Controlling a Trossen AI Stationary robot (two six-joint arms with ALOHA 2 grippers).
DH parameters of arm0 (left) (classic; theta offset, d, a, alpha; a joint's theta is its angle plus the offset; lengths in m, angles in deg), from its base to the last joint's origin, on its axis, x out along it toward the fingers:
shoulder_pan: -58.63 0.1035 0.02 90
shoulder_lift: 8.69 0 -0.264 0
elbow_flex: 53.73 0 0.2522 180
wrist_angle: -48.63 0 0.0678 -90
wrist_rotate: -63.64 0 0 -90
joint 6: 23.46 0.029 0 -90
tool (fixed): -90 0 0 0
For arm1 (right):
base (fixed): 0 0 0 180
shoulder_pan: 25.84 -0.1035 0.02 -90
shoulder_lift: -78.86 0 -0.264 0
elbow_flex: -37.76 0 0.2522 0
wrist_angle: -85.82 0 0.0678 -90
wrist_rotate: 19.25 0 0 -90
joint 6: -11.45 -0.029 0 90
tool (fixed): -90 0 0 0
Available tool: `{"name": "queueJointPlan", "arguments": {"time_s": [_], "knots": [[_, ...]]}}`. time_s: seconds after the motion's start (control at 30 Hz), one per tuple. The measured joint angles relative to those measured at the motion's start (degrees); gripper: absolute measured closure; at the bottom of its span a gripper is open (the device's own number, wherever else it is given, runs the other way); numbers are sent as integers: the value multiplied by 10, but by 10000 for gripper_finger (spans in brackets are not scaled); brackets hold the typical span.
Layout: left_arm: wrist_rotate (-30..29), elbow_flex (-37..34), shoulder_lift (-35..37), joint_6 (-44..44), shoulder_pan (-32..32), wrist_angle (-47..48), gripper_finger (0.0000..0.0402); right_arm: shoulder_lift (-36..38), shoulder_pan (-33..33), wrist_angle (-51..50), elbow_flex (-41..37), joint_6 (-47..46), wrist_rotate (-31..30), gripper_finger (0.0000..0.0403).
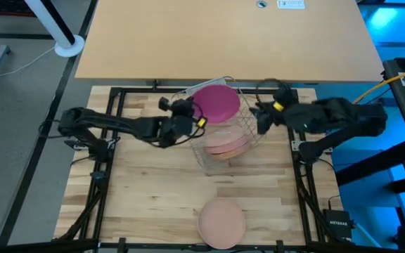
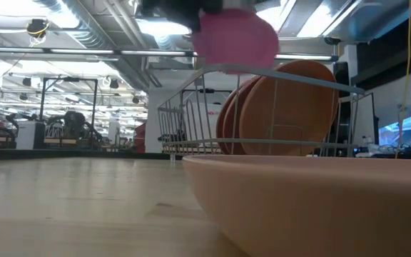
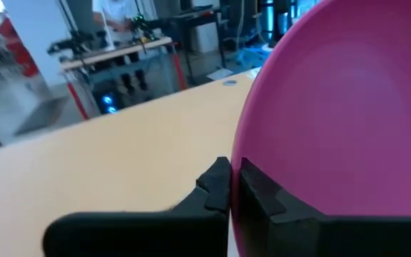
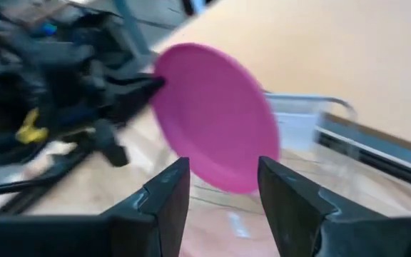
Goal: Sort dishes
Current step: Put the pink plate in the dish rack
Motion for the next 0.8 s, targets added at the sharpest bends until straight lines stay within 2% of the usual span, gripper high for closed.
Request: {"name": "queueJointPlan", "arguments": {"time_s": [0.17,0.3,0.43,0.63,0.8], "knots": [[0,0,-39,75,20,-72,401,-7,120,-61,-3,48,100,233],[0,0,-52,104,21,-65,401,-28,212,-91,-25,78,196,233],[-10,0,-52,158,18,-52,401,-52,285,-92,-49,114,238,233],[-10,0,-57,186,21,-7,401,-105,348,-40,-61,182,345,233],[-7,-2,-77,185,30,-1,401,-146,358,-15,-61,213,357,233]]}}
